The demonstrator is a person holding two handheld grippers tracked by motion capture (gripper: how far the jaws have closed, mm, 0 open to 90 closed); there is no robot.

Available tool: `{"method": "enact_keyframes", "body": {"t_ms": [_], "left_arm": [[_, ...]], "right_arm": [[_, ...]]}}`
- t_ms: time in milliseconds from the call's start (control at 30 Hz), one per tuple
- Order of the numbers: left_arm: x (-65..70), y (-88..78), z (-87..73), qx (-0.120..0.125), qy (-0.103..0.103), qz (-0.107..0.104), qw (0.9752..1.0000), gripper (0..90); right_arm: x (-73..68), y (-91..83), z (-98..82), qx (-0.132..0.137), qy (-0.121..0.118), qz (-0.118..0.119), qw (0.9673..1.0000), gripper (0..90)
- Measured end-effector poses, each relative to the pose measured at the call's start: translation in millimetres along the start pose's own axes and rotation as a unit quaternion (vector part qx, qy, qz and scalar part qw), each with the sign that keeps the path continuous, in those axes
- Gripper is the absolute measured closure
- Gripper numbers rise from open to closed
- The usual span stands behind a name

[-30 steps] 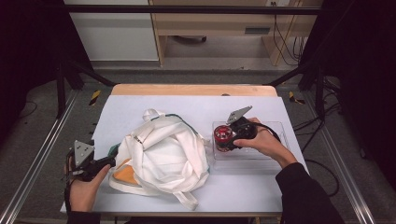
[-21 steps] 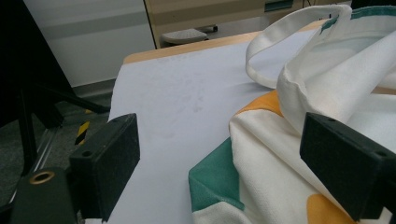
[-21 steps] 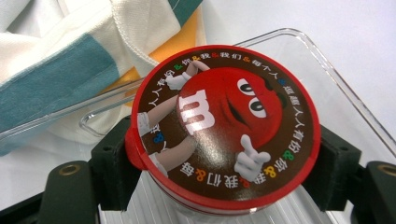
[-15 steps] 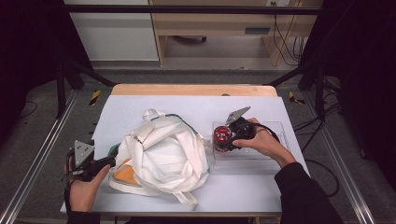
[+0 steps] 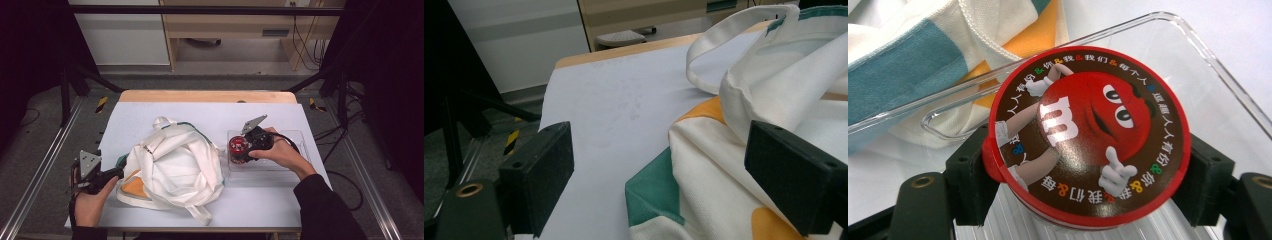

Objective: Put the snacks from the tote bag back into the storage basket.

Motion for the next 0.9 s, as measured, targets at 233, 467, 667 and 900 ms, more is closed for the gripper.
{"method": "enact_keyframes", "body": {"t_ms": [233,467,667,900], "left_arm": [[0.1,0.1,0.2,0.0,0.0,-0.001,1.0,12.3],[-0.5,-0.3,0.1,-0.001,0.0,0.0,1.0,12.3],[-0.2,-0.1,0.0,-0.001,-0.001,0.0,1.0,12.2],[-0.2,0.0,-0.1,0.0,-0.001,0.0,1.0,12.2]], "right_arm": [[0.5,1.6,-0.6,-0.001,0.001,0.0,1.0,24.9],[-0.2,1.3,-1.2,-0.003,0.003,-0.001,1.0,24.9],[-1.1,1.6,-2.5,-0.002,0.002,-0.003,1.0,24.8],[-3.5,1.2,-2.6,-0.009,-0.009,-0.008,0.9999,24.6]]}}
Point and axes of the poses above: each handheld gripper's, and its own axes: y roughly forward along the jaws, z roughly out of its top, x roughly to its right, the point moved 5 cm from there along y, roughly forward along the jaws, and after that the axes turned 12 degrees about -z, right-handed, at the moved point
